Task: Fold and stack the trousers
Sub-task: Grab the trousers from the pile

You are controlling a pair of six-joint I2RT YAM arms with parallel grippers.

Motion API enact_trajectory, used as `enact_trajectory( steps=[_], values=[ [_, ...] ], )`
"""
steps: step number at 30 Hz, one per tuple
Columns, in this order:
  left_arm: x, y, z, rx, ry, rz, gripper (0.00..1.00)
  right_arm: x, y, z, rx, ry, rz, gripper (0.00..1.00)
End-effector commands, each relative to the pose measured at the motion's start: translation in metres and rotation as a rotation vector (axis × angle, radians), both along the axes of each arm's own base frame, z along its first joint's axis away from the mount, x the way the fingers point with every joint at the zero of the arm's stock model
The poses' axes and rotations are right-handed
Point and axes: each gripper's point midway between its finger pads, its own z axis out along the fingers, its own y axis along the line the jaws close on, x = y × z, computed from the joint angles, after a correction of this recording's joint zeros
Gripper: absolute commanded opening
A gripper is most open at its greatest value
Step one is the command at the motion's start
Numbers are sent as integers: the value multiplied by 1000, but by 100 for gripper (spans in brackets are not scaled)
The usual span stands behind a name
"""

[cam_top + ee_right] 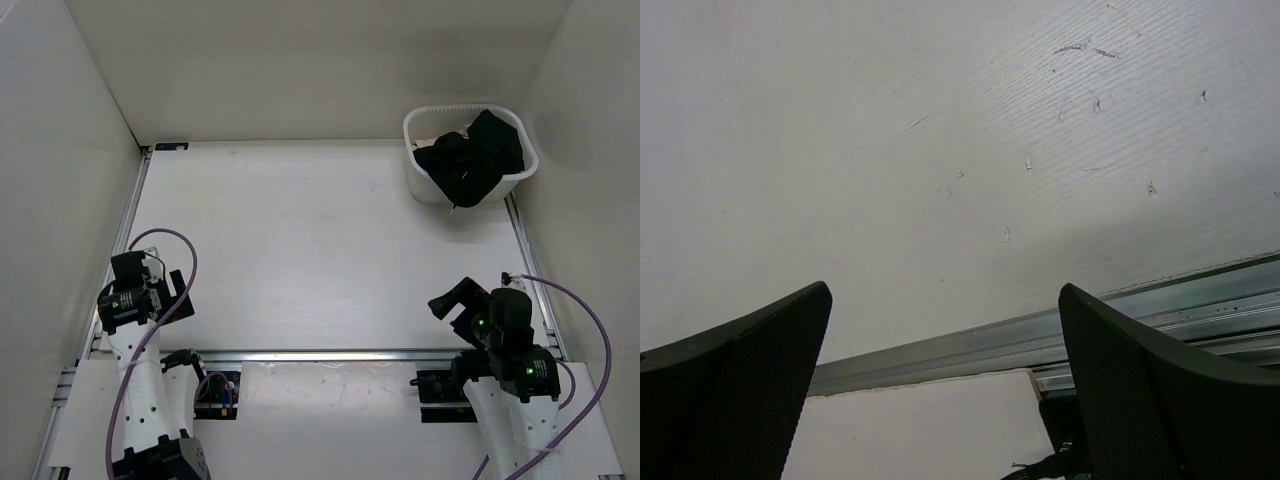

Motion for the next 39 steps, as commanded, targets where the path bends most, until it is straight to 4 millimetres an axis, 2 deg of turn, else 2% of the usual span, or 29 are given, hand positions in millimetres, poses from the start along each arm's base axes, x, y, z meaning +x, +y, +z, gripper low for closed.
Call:
enact_trajectory(
  steps=[1, 3, 6, 7, 8, 9, 10, 12, 13, 14, 16, 17, 19, 20, 21, 22, 23, 24, 25, 26, 27, 28, 31, 32, 34, 35, 36, 38, 39],
  values=[
    [3, -2, 3, -13, -19, -5, 100, -42, -6, -29, -20, 220, -25, 99],
    [6, 2, 10, 6, -25, 4, 100, -31, -17, -12, -71, 172, -64, 99],
    [22, 12, 37, 49, -88, 16, 100, -13, -22, 17, -144, 94, -15, 99],
    [29, 15, 55, 65, -132, 16, 100, -6, -25, 29, -167, 58, -7, 99],
    [35, 17, 65, 75, -161, 16, 100, 9, -28, 60, -190, -48, -13, 99],
    [40, 19, 71, 76, -163, 16, 100, 20, -31, 73, -237, -75, 9, 99],
    [49, 22, 89, 92, -210, 17, 100, 30, -34, 90, -263, -120, 4, 99],
    [58, 25, 100, 100, -233, 17, 100, 61, -45, 139, -322, -227, -49, 99],
    [63, 27, 101, 95, -220, 17, 100, 72, -61, 155, -394, -247, -110, 99],
    [70, 30, 112, 104, -245, 17, 100, 93, -67, 159, -434, -215, -131, 99],
    [86, 35, 115, 101, -237, 17, 100, 128, -74, 201, -486, -298, -172, 99],
    [94, 38, 130, 111, -264, 17, 100, 160, -73, 191, -517, -229, -157, 99],
    [113, 46, 135, 113, -248, 22, 100, 198, -73, 201, -549, -215, -149, 99],
    [120, 49, 139, 114, -250, 22, 100, 236, -70, 202, -580, -187, -120, 99],
    [129, 52, 155, 125, -283, 23, 100, 255, -73, 201, -592, -169, -121, 99],
    [136, 55, 159, 126, -285, 23, 100, 275, -73, 201, -601, -158, -128, 99],
    [147, 59, 155, 118, -261, 23, 100, 307, -79, 168, -631, -60, -118, 99],
    [157, 61, 170, 122, -295, 17, 100, 330, -89, 196, -624, -116, -162, 99],
    [163, 60, 173, 112, -301, 9, 100, 344, -94, 191, -627, -89, -167, 99],
    [172, 63, 167, 105, -280, 9, 100, 375, -97, 151, -631, -5, -156, 99],
    [177, 63, 167, 93, -279, 1, 100, 390, -109, 143, -632, 12, -177, 99],
    [183, 63, 171, 88, -291, -6, 100, 419, -111, 129, -616, 17, -167, 99],
    [197, 63, 155, 81, -238, -18, 100, 447, -123, 97, -572, 40, -167, 99],
    [199, 62, 152, 87, -223, -20, 100, 454, -120, 74, -553, 67, -157, 99],
    [205, 60, 140, 93, -184, -30, 100, 454, -123, 61, -546, 83, -154, 99],
    [207, 61, 137, 90, -175, -30, 100, 457, -121, 64, -542, 57, -142, 95],
    [210, 59, 131, 91, -154, -38, 100, 455, -118, 59, -541, 63, -111, 78],
    [217, 52, 128, 86, -147, -62, 100, 458, -103, 75, -488, 6, -49, 42],
    [220, 52, 122, 81, -129, -63, 100, 459, -99, 85, -473, -23, -38, 7]
  ],
)
